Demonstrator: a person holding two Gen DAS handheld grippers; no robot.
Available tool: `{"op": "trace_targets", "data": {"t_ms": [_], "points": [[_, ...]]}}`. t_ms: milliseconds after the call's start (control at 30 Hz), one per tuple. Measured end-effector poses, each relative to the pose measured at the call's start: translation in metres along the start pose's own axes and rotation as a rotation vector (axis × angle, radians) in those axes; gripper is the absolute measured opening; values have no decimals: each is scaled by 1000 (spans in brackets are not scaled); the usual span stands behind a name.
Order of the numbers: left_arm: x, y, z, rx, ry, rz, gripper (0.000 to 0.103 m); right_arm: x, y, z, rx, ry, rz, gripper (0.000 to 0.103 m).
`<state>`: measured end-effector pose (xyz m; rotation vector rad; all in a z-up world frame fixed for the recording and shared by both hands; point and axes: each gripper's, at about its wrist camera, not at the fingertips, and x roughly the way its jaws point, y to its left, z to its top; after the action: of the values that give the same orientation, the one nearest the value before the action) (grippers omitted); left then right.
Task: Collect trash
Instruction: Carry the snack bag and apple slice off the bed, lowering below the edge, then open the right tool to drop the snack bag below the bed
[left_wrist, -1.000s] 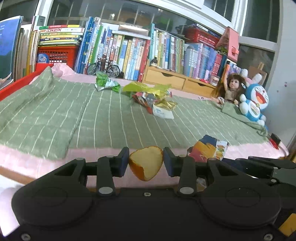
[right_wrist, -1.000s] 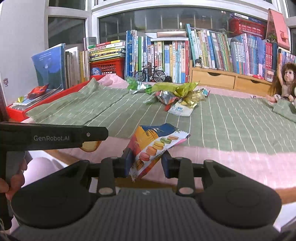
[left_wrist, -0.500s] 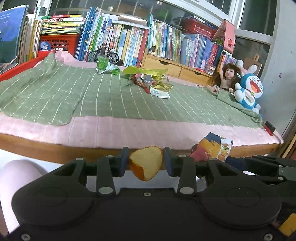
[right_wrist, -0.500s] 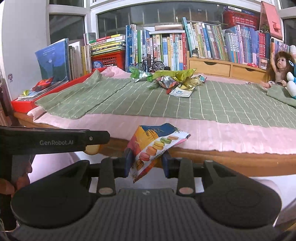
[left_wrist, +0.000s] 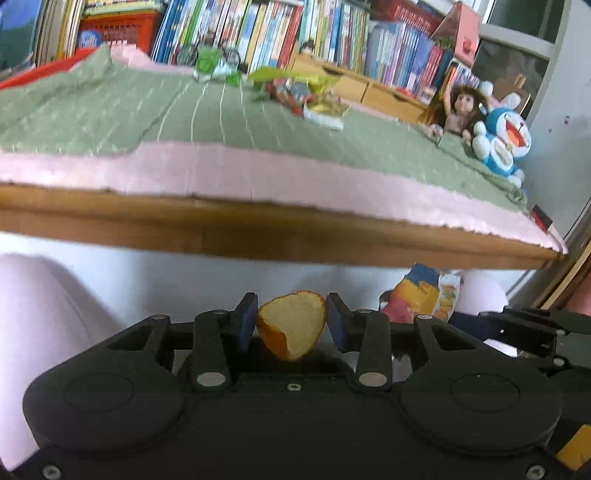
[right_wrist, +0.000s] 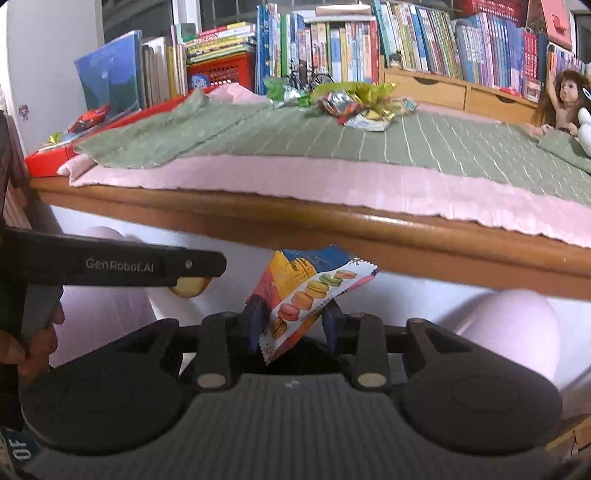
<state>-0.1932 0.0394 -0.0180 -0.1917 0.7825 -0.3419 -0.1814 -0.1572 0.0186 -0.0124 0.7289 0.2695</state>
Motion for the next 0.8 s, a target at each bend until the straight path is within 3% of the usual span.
{"op": "trace_targets", "data": {"t_ms": [533, 633, 700, 800], "points": [[17, 12, 4, -59, 49, 34, 38, 30, 0, -8, -3, 87, 32, 40], [20, 10, 6, -55, 50, 32, 38, 35, 0, -6, -12, 98, 4, 64], [22, 9, 7, -56, 49, 30, 38, 36, -1, -5, -14, 98, -2, 85], [24, 8, 8, -58, 51, 30, 39, 37, -3, -4, -22, 104, -31, 103]]}}
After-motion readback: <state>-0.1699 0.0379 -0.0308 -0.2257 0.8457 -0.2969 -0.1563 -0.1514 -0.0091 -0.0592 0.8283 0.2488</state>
